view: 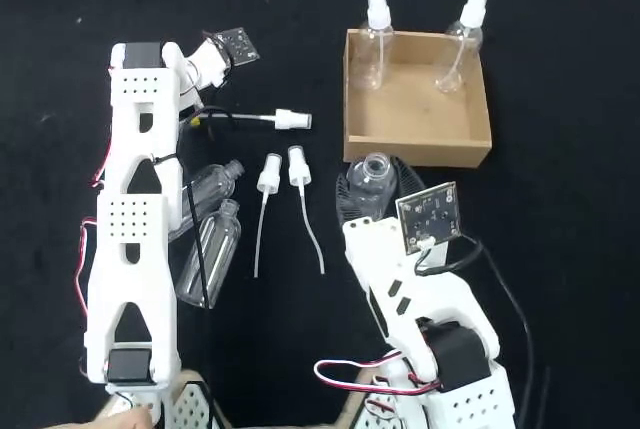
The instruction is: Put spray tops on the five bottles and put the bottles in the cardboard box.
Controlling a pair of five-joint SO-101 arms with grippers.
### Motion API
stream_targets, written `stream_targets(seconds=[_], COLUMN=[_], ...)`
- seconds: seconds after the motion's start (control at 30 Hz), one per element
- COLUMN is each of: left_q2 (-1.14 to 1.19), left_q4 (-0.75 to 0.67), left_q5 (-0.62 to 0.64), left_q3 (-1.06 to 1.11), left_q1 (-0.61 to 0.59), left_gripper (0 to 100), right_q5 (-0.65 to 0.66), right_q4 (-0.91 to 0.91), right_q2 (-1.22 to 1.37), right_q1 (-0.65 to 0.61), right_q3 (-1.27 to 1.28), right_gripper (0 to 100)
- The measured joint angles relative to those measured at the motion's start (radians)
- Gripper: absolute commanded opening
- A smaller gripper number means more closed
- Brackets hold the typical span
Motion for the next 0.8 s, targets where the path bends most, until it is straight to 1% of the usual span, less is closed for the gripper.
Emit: stream_targets(seconds=[0.13, 0.23, 0.33, 0.47, 0.6, 0.67, 0.8], left_q2=[0.000, 0.000, 0.000, 0.000, 0.000, 0.000, 0.000], left_q4=[0.000, 0.046, 0.118, 0.137, 0.141, 0.141, 0.141], left_q5=[0.000, -0.008, -0.087, -0.126, -0.129, -0.129, -0.129], left_q3=[0.000, 0.000, 0.000, 0.000, 0.000, 0.000, -0.040], left_q1=[0.000, -0.005, -0.028, -0.097, -0.186, -0.212, -0.206], left_gripper=[8, 8, 3, 3, 4, 8, 28], right_q5=[0.000, 0.000, 0.000, 0.000, 0.000, 0.000, 0.000], right_q4=[0.000, 0.000, 0.000, 0.000, 0.000, 0.000, 0.000], right_q2=[0.000, 0.000, 0.000, 0.000, 0.000, 0.000, 0.000], right_q1=[0.000, 0.000, 0.000, 0.000, 0.000, 0.000, 0.000], right_q3=[0.000, 0.000, 0.000, 0.000, 0.000, 0.000, 0.000], right_gripper=[19.1, 19.1, 19.1, 19.1, 19.1, 19.1, 19.1])
